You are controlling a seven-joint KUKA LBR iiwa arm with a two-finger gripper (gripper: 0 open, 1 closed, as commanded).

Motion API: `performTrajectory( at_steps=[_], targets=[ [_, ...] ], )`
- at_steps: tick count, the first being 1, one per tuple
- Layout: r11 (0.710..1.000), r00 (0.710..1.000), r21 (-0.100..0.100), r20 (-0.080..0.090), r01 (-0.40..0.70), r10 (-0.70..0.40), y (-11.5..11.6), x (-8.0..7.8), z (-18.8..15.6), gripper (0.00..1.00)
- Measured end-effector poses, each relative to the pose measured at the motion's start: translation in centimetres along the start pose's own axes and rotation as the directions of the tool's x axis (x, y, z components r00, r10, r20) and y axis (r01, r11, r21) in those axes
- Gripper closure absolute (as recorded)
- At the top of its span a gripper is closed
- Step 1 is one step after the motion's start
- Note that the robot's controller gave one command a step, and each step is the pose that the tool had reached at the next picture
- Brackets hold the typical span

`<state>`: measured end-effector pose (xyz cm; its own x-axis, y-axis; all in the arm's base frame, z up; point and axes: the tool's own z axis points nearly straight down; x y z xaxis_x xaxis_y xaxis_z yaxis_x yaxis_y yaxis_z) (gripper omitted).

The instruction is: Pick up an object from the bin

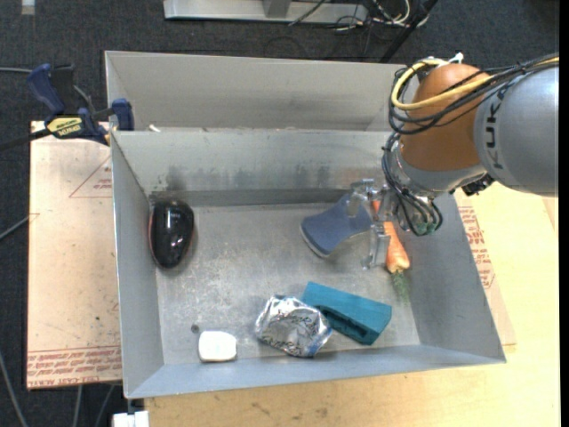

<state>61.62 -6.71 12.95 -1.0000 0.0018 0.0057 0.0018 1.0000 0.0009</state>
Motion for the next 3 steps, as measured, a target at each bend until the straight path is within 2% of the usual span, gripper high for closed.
performTrajectory(
  at_steps=[1,2,3],
  targets=[
    [1.0,1.0,0.001,0.007,0.001,-0.001,0.0,-0.2,-0.5,0.0],
    [1.0,1.0,0.0,0.011,-0.019,0.019,0.9,-1.5,3.3,0.0],
    [0.981,0.981,-0.005,0.022,-0.194,0.194,0.1,-1.9,5.4,1.0]
  ],
)
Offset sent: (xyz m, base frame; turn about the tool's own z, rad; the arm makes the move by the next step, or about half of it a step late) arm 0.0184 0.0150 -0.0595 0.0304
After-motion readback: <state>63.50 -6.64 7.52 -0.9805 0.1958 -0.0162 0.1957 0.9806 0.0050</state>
